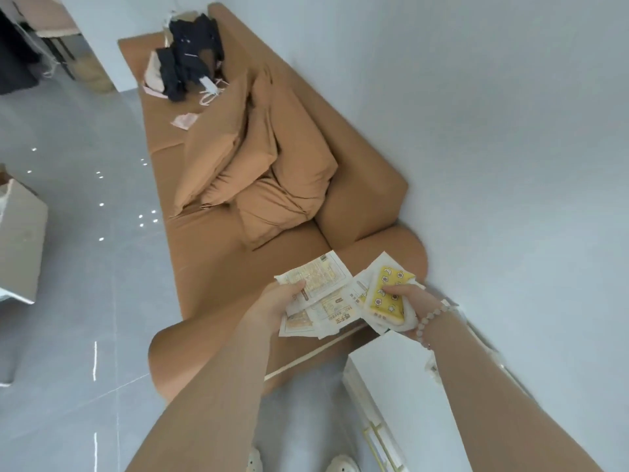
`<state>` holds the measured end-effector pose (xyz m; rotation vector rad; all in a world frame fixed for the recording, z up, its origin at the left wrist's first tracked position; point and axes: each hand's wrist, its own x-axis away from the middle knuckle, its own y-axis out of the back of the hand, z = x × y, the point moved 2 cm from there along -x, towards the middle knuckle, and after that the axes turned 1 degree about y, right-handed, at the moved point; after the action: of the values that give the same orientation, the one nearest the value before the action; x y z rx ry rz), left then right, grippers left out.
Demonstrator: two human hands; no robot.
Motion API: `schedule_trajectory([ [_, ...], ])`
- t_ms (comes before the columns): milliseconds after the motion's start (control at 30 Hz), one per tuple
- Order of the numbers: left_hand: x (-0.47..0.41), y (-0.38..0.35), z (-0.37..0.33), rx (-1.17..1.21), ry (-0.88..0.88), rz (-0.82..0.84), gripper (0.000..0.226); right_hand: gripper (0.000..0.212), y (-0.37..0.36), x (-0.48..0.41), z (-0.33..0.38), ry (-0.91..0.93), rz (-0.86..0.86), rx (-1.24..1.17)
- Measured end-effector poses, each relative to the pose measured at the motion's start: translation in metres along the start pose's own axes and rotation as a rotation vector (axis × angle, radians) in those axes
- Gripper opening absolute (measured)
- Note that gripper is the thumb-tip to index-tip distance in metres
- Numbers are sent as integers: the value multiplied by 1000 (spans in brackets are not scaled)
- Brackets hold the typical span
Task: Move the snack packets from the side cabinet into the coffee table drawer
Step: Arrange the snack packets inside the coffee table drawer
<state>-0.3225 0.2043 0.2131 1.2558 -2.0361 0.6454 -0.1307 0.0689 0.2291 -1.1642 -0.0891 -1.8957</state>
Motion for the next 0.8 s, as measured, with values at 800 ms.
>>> schedule_trajectory([
  [800,113,439,97,415,-37,-484,7,8,-422,-47,-203,-165,338,728],
])
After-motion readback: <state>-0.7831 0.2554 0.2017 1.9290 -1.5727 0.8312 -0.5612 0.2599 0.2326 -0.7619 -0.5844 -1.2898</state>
